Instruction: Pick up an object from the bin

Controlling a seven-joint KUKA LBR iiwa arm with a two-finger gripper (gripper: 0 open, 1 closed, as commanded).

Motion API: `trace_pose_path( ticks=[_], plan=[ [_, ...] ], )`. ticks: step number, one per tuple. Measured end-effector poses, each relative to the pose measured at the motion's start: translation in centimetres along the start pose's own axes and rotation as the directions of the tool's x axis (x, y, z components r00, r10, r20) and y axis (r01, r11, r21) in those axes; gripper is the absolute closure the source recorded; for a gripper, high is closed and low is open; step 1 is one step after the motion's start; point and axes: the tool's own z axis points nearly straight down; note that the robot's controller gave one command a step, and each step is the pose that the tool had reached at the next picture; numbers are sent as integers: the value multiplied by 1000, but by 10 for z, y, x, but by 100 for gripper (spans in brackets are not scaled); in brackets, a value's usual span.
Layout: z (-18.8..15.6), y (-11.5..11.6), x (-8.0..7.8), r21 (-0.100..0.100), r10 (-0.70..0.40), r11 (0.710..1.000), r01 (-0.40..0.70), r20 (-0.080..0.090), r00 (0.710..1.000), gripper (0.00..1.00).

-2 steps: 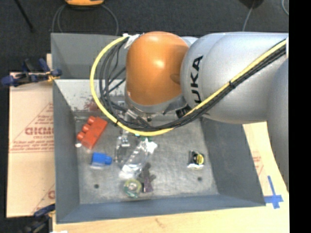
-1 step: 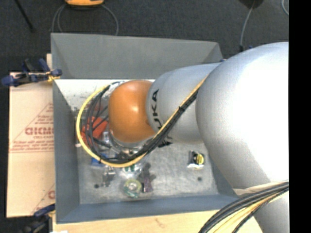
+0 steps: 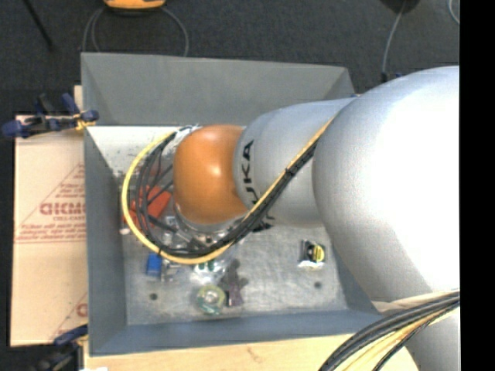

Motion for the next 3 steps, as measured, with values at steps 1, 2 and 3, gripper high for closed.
trace_pose_path(
  ticks=[1,2,3],
  plan=[
    [-16,-3,-35,1,-13,1000,13,6,1000,100],
    [-26,26,-53,-2,94,996,-94,3,996,100],
    [-135,36,-80,-3,78,997,-78,11,997,100]
  ],
)
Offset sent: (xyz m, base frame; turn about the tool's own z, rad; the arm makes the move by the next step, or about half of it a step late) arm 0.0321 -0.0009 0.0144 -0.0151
